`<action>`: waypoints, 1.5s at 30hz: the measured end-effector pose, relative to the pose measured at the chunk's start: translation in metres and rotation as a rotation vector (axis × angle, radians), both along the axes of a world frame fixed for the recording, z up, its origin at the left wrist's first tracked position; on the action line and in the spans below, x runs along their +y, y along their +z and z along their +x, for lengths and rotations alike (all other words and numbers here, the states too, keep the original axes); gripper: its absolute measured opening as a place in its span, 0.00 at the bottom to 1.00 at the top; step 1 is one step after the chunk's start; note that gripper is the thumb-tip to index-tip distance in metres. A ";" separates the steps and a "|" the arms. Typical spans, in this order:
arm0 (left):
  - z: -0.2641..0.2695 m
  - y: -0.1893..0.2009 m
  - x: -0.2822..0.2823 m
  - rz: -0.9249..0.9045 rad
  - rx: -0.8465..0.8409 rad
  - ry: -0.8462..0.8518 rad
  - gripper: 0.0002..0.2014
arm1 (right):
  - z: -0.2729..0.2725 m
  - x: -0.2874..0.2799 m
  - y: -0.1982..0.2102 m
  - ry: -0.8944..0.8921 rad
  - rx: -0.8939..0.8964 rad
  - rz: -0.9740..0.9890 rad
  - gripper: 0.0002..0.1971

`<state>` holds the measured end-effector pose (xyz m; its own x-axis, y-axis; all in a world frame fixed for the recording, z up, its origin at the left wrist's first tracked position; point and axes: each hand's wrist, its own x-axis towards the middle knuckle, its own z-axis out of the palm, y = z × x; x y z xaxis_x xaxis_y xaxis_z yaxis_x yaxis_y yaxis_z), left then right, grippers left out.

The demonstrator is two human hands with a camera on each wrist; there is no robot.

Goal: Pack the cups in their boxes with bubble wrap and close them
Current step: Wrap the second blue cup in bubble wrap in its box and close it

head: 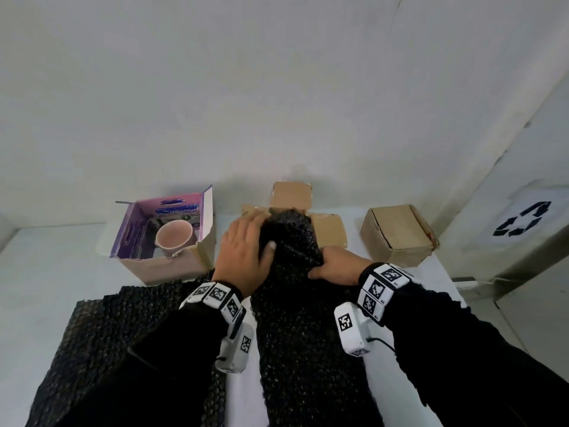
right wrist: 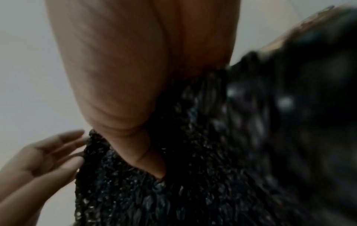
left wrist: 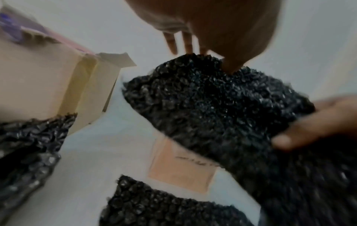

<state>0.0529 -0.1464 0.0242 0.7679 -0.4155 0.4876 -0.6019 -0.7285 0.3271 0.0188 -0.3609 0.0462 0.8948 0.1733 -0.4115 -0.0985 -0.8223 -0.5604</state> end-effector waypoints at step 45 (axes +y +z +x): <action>0.041 -0.015 -0.015 0.114 0.444 -0.225 0.14 | 0.064 -0.042 0.001 -0.061 0.054 0.412 0.18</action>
<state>0.0936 -0.1616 0.0089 0.7761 -0.6259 0.0768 -0.5690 -0.6426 0.5131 0.0830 -0.4025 0.0472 0.8874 0.2807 -0.3657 -0.1786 -0.5220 -0.8340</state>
